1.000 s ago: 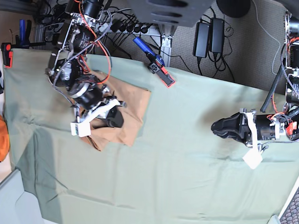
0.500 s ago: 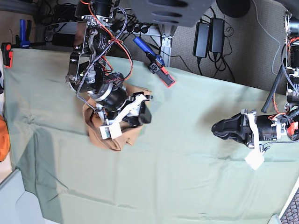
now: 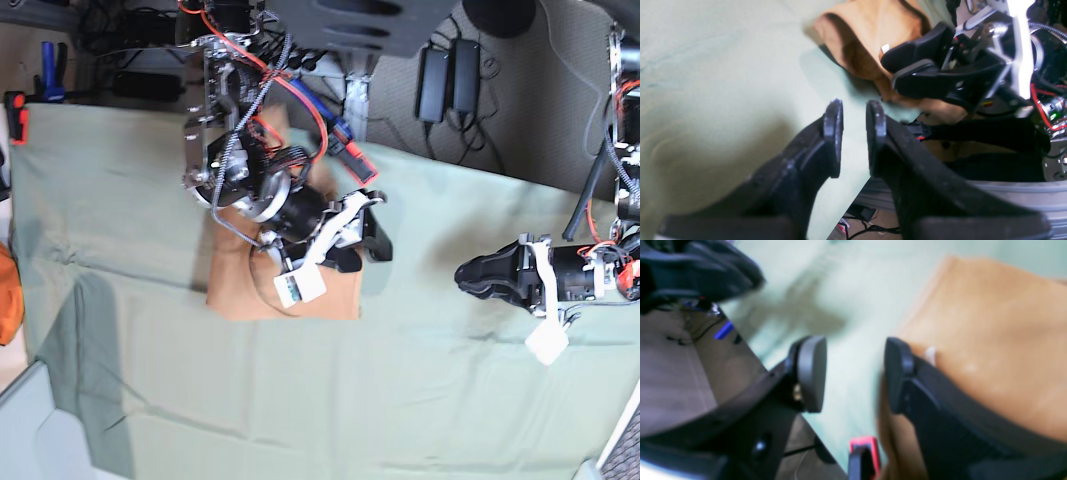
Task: Fold the T-shirt properly
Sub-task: 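Grasp the folded shirt bundle with the right gripper and lift it, then grasp the bundle edge with the left gripper beside the right gripper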
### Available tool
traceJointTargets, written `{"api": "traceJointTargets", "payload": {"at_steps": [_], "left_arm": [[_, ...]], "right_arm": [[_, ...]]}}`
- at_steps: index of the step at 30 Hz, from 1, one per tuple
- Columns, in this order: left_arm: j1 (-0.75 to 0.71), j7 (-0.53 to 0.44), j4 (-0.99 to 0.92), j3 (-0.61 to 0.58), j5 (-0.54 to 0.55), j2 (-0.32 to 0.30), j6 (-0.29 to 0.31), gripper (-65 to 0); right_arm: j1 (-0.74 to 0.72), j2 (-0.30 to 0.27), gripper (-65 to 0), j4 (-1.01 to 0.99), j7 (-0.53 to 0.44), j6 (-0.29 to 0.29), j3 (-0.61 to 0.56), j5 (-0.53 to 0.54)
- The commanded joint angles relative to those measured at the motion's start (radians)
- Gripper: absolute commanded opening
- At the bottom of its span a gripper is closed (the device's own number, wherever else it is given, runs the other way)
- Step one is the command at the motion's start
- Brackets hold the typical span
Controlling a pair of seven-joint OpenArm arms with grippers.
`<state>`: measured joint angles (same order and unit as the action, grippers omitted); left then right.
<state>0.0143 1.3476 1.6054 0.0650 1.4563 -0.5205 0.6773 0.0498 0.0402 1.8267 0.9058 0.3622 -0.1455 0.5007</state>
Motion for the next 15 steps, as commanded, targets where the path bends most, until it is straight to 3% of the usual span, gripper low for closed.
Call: {"api": "traceJointTargets", "payload": {"at_steps": [1, 9, 12, 14, 15], "left_arm": [[0.019, -0.007, 0.019, 0.008, 0.027, -0.014, 0.021, -49.4], [0.019, -0.003, 0.019, 0.008, 0.027, -0.014, 0.021, -49.5], [0.019, 0.04, 0.019, 0.008, 0.027, -0.014, 0.021, -49.9], [0.018, 0.049, 0.032, 0.008, 0.027, -0.014, 0.021, -53.1], [0.018, 0.049, 0.043, 0.008, 0.027, -0.014, 0.021, -56.7]], "right_arm": [[-0.027, 0.011, -36.4, 0.016, -0.023, 0.09, 0.0, 0.013], [-0.094, 0.011, -36.4, 0.016, -0.024, 0.089, 0.002, -0.08], [-0.111, 0.0, -36.4, 0.016, -0.025, 0.088, 0.011, -0.148], [-0.127, -0.02, -39.8, 0.016, -0.045, 0.088, 0.03, -0.192], [-0.135, -0.033, -44.6, 0.016, -0.061, 0.088, 0.044, -0.211]]}}
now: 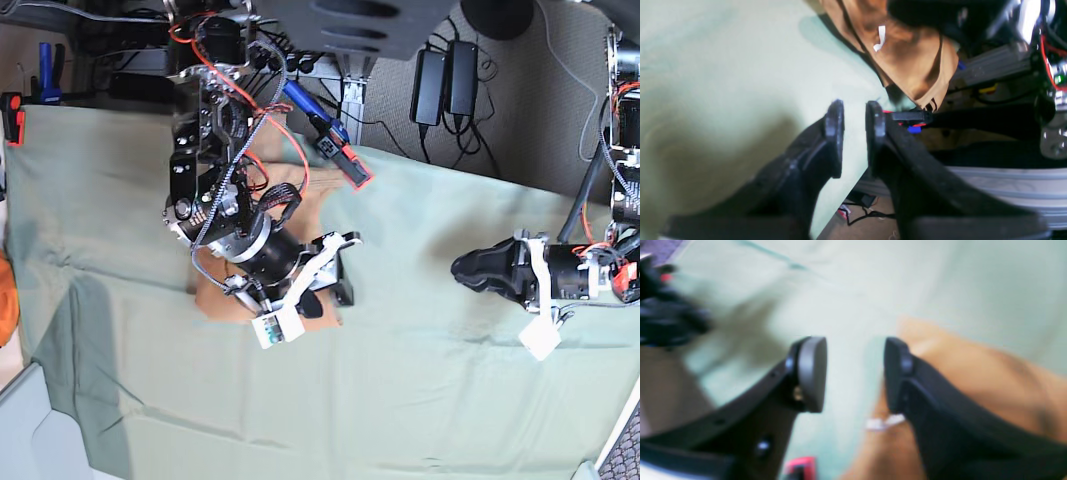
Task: Fold the T-shirt properly
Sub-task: 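Grasp the bundle edge with the left gripper beside the right gripper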
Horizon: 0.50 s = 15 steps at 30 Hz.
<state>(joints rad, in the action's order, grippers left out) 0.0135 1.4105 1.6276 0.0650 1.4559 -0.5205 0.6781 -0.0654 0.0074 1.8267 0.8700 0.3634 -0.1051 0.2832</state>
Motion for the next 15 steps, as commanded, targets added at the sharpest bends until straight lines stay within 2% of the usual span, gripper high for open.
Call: {"api": "traceJointTargets", "payload": {"at_steps": [1, 3, 7, 10, 12, 15], "left_arm": [[0.018, -0.014, 0.035, 0.008, 0.028, -0.014, 0.02, -60.6], [0.01, -0.014, 0.086, 0.007, 0.028, -0.013, 0.02, -65.0], [-0.048, -0.014, 0.28, -0.004, 0.028, -0.008, 0.02, -65.0], [-0.106, -0.014, 0.46, -0.083, 0.028, 0.0, 0.02, -65.0], [-0.133, -0.068, 0.543, -0.183, -0.07, 0.013, 0.02, -65.0], [-0.147, -0.187, 0.564, -0.359, -0.293, 0.061, 0.02, -65.0]], "right_arm": [[-0.03, -0.015, -51.2, 0.016, -0.037, 0.087, 0.021, -0.011], [-0.055, -0.047, -65.0, 0.015, -0.047, 0.086, 0.066, -0.039], [-0.097, -0.113, -65.0, 0.011, -0.063, 0.086, 0.192, -0.066], [-0.129, -0.146, -65.0, -0.043, -0.075, 0.085, 0.296, -0.05], [-0.151, -0.166, -65.0, -0.109, -0.087, 0.086, 0.354, -0.007], [-0.177, -0.186, -65.0, -0.205, -0.089, 0.086, 0.411, 0.05]]}}
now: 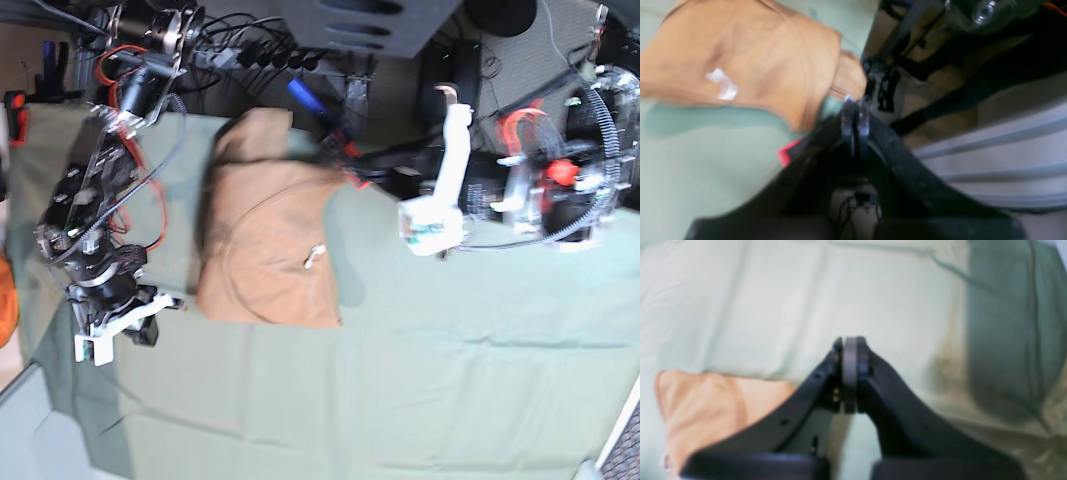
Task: Fold the T-shirt properly
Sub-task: 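Grasp the bundle edge with the left gripper beside the right gripper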
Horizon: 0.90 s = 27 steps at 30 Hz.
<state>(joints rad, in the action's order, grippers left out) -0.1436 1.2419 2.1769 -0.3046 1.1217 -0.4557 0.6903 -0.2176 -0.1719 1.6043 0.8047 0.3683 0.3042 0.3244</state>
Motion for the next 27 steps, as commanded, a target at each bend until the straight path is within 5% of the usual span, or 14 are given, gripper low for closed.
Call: {"api": "traceJointTargets", "payload": {"at_steps": [1, 7, 13, 27], "left_arm": [[0.01, -0.049, 0.011, -0.043, -0.041, 0.018, 0.008, -65.0], [0.011, -0.199, -0.067, -0.264, -0.359, 0.16, 0.008, -65.0], [0.015, -0.289, -0.254, -0.286, -0.418, 0.277, 0.008, -65.0], [0.051, -0.473, -0.489, -0.286, -0.634, 0.312, 0.008, -65.0]], "right_arm": [[-0.029, -0.013, -65.0, -0.008, -0.025, 0.081, 0.009, 0.019], [-0.038, -0.019, -65.0, -0.107, -0.089, 0.082, -0.008, 0.027], [-0.091, -0.019, -65.0, -0.219, -0.098, 0.082, -0.091, 0.024], [-0.251, -0.019, -65.0, -0.423, -0.098, 0.082, -0.37, -0.034]]}}
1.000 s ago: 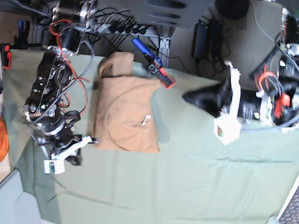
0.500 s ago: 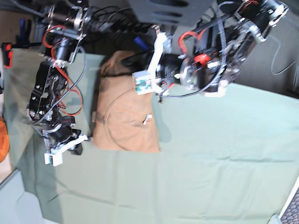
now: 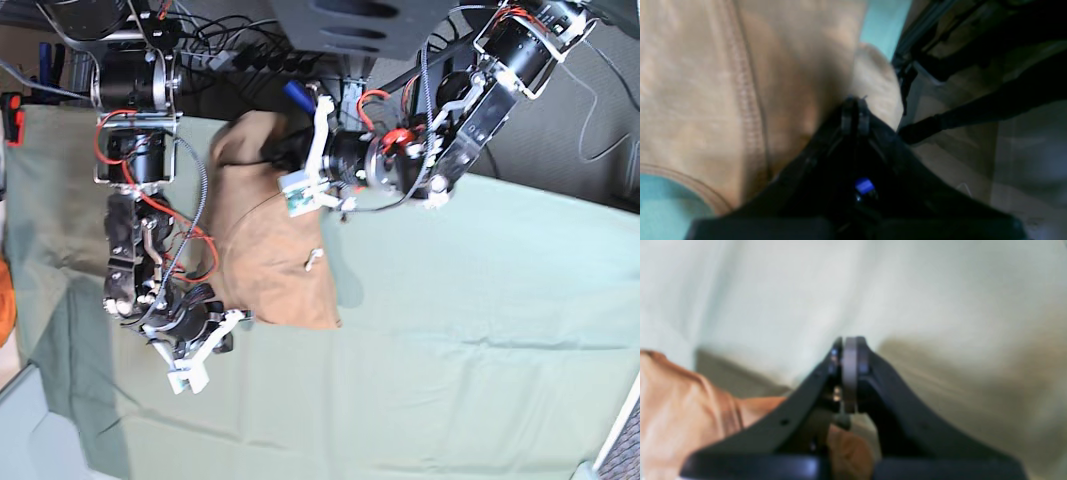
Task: Fold the T-shirt properly
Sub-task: 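Grasp the bundle edge with the left gripper beside the right gripper, then fold the bundle over with both grippers and release the right gripper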
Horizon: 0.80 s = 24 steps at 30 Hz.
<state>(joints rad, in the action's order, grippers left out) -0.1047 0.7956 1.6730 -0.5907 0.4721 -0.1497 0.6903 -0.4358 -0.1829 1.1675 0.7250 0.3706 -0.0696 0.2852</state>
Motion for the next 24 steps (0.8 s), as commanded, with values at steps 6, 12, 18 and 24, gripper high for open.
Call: {"api": "traceJointTargets", "payload": {"at_steps": [6, 12, 18, 24], "left_arm": [[0.059, -0.029, -0.007, 0.043, -0.029, 0.003, 0.008, -65.0], [0.108, -0.042, -0.029, 0.113, -0.027, 0.002, 0.008, -65.0], [0.179, -0.1, -0.171, 0.113, -0.028, 0.003, 0.008, -65.0], [0.295, -0.131, -0.31, 0.113, -0.029, 0.003, 0.008, -65.0]], "right_arm": [[-0.023, -0.011, -65.0, 0.007, 0.03, 0.082, -0.025, 0.007], [-0.003, -0.051, -65.0, 0.016, 0.103, 0.117, -0.025, 0.105], [0.06, -0.115, -65.0, 0.086, 0.135, 0.117, -0.025, 0.172], [0.153, -0.169, -65.0, 0.164, 0.148, 0.117, -0.024, 0.228]]}}
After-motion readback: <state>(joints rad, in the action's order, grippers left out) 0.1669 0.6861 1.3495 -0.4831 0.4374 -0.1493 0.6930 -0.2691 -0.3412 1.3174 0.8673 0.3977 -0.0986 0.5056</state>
